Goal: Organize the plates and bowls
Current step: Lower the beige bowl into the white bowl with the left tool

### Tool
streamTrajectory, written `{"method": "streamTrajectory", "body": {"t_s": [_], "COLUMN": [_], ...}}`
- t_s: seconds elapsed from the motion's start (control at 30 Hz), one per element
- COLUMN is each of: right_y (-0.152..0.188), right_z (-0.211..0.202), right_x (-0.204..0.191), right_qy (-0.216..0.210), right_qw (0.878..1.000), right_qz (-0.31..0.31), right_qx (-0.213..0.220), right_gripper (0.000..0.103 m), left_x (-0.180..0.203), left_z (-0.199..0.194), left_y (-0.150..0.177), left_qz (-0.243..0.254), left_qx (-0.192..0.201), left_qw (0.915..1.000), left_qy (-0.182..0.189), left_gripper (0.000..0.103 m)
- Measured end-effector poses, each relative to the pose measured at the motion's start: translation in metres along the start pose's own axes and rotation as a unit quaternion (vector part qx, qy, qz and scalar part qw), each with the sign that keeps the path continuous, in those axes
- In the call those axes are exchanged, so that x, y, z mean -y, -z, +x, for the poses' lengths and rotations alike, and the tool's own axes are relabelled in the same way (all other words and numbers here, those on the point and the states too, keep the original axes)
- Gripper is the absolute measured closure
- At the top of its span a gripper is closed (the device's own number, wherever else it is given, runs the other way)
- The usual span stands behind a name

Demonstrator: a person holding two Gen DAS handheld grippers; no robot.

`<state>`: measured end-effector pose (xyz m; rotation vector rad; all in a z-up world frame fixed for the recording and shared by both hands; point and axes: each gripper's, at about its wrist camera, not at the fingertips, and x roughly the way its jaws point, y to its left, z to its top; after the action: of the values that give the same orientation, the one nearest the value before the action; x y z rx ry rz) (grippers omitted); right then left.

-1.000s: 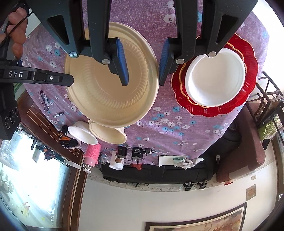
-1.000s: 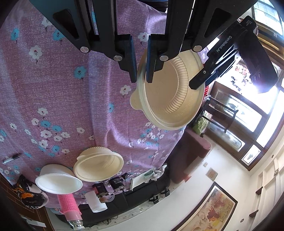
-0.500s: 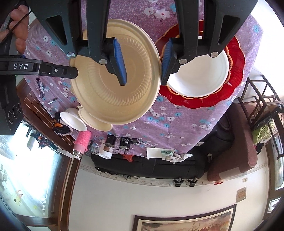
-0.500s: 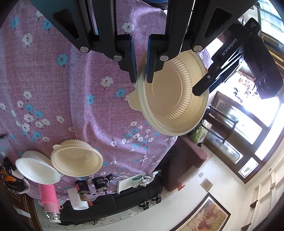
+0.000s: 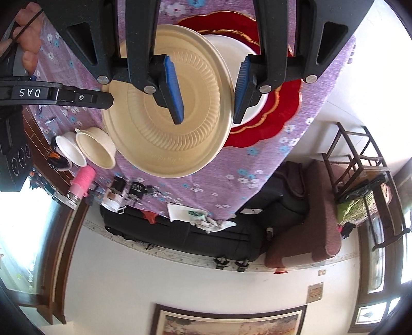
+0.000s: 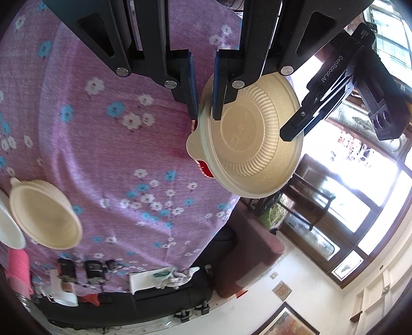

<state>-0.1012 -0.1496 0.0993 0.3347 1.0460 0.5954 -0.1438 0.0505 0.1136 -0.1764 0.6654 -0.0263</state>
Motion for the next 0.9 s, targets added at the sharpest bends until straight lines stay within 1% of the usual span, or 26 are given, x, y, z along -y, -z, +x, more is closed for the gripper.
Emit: {"method": "streamTrajectory", "body": {"t_s": [0.2,0.43,0.6,0.9], "right_y": [-0.008,-0.007,-0.005,-0.005], "right_z": [0.028,0.046,0.056,0.06], "right_x": [-0.016,-0.023,-0.019,-0.018], "right_qy": [-0.015,-0.012,-0.005,-0.004], "right_qw": [0.999,0.999,0.998,0.998], "right_qz": [0.003,0.004,0.014,0.013], "right_qx": [-0.031,-0.052,-0.062,-0.063], "right_gripper": [0.09,0.09,0.09,0.088], "left_x": [-0.029,-0.047,-0.05,-0.051], "left_z": [0.005,0.019,0.028,0.033], "left_y": [0.002,0.009,0.012,0.01], "left_qz": [-0.024,-0.043,-0.047,-0.054], "left_qx": [-0.011,-0.033,-0.045,-0.048], "left_qw": [0.9995,0.9984,0.9977,0.9972], "left_qy": [-0.014,-0.017,-0.016,-0.017], "left_gripper": [0.067,0.067,0.067,0.067]}}
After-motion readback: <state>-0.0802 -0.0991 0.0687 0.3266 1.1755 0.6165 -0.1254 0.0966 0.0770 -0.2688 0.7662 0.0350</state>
